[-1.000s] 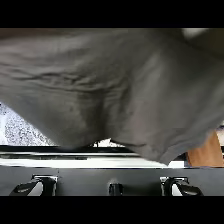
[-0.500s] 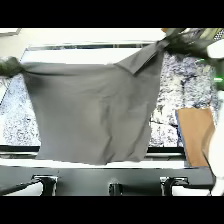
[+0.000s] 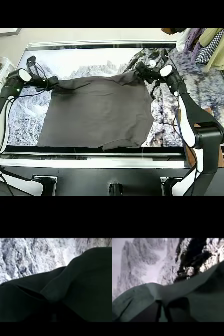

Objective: Fold the clothes and pants, and hang the long-sleeved shirts on hangers.

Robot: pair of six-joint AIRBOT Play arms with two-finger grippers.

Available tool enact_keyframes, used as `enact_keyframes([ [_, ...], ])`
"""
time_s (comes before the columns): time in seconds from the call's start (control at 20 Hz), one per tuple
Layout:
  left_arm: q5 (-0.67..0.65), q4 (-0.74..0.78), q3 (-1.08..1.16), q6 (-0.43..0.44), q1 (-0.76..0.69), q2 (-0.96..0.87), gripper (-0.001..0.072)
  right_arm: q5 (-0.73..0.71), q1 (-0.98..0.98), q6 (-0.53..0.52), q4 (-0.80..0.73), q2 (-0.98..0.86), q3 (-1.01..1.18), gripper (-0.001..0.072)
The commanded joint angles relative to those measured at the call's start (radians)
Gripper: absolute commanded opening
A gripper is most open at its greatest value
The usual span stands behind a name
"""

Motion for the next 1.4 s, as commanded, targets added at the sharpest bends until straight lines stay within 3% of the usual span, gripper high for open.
enact_keyframes([
  [0.0,-0.044,0.000,0.005,-0.003,-0.002,-0.020,0.0237,0.086,-0.007,0.002,0.003,-0.003,0.001,0.0394],
  [0.05,-0.100,0.000,0.016,0.001,0.013,-0.008,0.0358,0.151,-0.024,-0.018,0.001,0.019,0.001,0.0493],
  [0.1,-0.157,0.000,0.028,0.002,0.034,0.006,0.0394,0.241,-0.051,-0.067,0.001,0.049,0.001,0.0487],
  [0.2,-0.283,-0.003,0.037,0.028,0.088,0.053,0.0394,0.448,-0.124,-0.162,0.000,0.109,0.001,0.0485],
  [0.3,-0.340,-0.087,0.010,0.031,0.161,0.119,0.0394,0.676,-0.217,-0.243,-0.001,0.171,-0.007,0.0426],
  [0.45,-0.335,-0.124,-0.143,0.061,0.237,0.274,0.0394,0.826,-0.309,-0.312,0.000,0.294,-0.181,0.0419],
  [0.7,-0.301,-0.124,-0.443,0.061,0.293,0.502,0.0392,0.653,-0.313,-0.376,0.011,0.606,-0.813,0.0419],
  [0.9,-0.302,-0.124,-0.521,0.061,0.286,0.575,0.0392,0.589,-0.312,-0.389,0.023,0.769,-1.173,0.0419],
  [1.05,-0.323,-0.124,-0.522,0.061,0.286,0.571,0.0392,0.525,-0.312,-0.437,0.081,0.805,-1.312,0.0420],
  [1.35,-0.344,-0.124,-0.522,0.061,0.286,0.571,0.0392,0.398,-0.311,-0.478,0.174,0.804,-1.377,0.0428],
])
